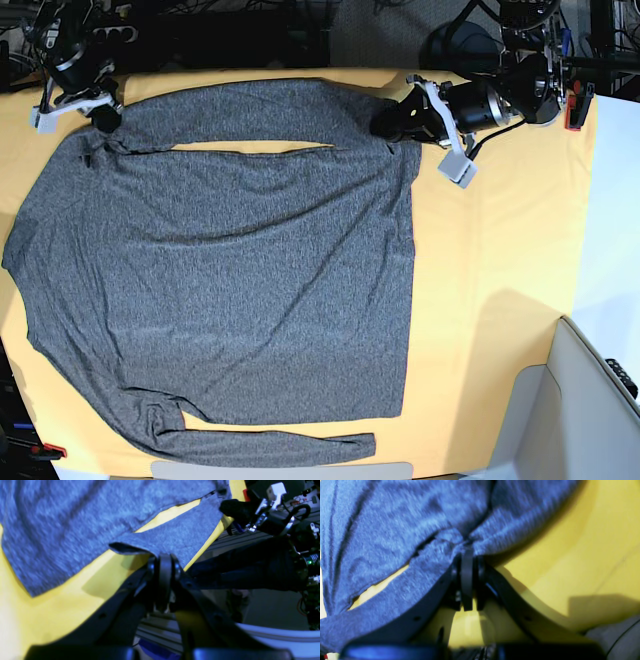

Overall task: Fold the T-shirt properly
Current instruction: 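Adjust both grippers' grip on the shoulder edge of the shirt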

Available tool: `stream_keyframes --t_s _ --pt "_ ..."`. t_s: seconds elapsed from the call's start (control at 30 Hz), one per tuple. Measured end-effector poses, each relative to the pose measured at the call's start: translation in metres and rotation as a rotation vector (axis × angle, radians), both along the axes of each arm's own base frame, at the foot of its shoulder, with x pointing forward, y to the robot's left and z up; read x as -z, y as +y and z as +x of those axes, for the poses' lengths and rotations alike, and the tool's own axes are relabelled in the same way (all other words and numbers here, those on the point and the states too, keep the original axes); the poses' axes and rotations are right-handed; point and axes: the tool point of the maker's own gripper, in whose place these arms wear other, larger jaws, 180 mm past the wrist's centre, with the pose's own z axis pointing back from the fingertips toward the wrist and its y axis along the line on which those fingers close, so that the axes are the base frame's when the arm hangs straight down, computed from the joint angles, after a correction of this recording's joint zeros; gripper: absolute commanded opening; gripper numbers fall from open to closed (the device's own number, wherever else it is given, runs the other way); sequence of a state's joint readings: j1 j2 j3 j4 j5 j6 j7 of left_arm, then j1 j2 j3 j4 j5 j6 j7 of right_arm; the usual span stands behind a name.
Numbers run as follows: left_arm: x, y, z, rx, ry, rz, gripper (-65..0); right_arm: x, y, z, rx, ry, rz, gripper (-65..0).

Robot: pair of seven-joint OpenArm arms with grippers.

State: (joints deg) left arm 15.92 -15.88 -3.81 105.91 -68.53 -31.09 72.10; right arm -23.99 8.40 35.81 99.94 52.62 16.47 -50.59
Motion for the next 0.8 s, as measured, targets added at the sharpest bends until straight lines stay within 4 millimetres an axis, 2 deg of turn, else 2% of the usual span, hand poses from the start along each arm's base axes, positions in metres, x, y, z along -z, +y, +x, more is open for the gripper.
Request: stream_keyframes --t_s 0.17,0.37,0.47,0.67,0.8 --pt "-0.009 -0.001 0.014 -0.002 -0.043 -0.007 -64.8 -0.020 -0.003 0.029 -0.005 -0.082 -0.018 -65.0" --pt "-0.023 -0.001 0.035 -0.002 -0.107 -0.002 -64.8 -0.063 0.001 0.063 -0.040 -0.216 -0.065 -65.0" --pt "-0.020 0.004 0.042 -0.002 -0.122 0.051 -64.8 -0.075 0.000 0.076 -0.044 -0.257 -0.074 -65.0" --pt "-0.033 0.005 0.066 -0.007 -0.177 0.049 -64.8 -0.070 -0.006 0.092 -0.022 -0.264 -0.038 -65.0" --pt "-0.025 0.010 0.077 -0.024 -0.149 0.047 -64.8 -0.056 -0.012 0.102 0.006 -0.241 -0.010 -65.0"
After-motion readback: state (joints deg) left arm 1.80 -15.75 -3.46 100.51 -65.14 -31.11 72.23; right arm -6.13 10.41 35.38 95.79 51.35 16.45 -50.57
